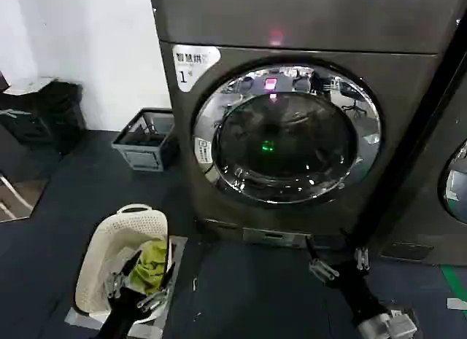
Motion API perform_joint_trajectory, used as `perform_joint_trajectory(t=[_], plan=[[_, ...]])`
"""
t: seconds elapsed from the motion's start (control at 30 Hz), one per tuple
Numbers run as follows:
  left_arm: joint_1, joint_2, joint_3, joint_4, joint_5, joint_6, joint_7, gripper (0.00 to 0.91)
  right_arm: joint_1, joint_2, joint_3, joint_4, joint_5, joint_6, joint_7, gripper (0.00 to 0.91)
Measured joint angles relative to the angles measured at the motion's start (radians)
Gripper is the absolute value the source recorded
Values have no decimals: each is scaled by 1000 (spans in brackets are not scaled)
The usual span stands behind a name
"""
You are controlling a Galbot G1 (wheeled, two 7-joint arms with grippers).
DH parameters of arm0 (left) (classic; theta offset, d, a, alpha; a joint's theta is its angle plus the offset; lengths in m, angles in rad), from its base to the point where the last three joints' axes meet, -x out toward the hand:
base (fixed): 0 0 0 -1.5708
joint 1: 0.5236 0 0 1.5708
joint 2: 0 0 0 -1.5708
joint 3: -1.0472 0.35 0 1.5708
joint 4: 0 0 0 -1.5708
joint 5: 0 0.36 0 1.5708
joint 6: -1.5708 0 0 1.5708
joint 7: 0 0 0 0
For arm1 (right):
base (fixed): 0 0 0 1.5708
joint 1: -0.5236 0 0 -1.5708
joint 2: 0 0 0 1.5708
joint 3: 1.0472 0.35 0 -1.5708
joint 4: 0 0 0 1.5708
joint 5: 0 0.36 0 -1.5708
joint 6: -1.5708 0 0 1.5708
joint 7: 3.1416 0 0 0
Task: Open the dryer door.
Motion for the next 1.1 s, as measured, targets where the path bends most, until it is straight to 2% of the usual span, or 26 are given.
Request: perform_joint_trajectory(t=[0.27,0.5,0.7,1.1], plan=[[-2,1,29,2,17,17,7,907,232,-252,-68,-140,208,-7,-57,907],[1,4,32,9,32,50,-16,907,440,-393,-181,-253,279,-14,-82,907],[-6,0,39,25,49,34,9,907,650,-401,-352,-386,288,-19,-87,907],[-4,-12,36,18,57,67,7,907,986,-266,-612,-675,226,-30,-134,907]])
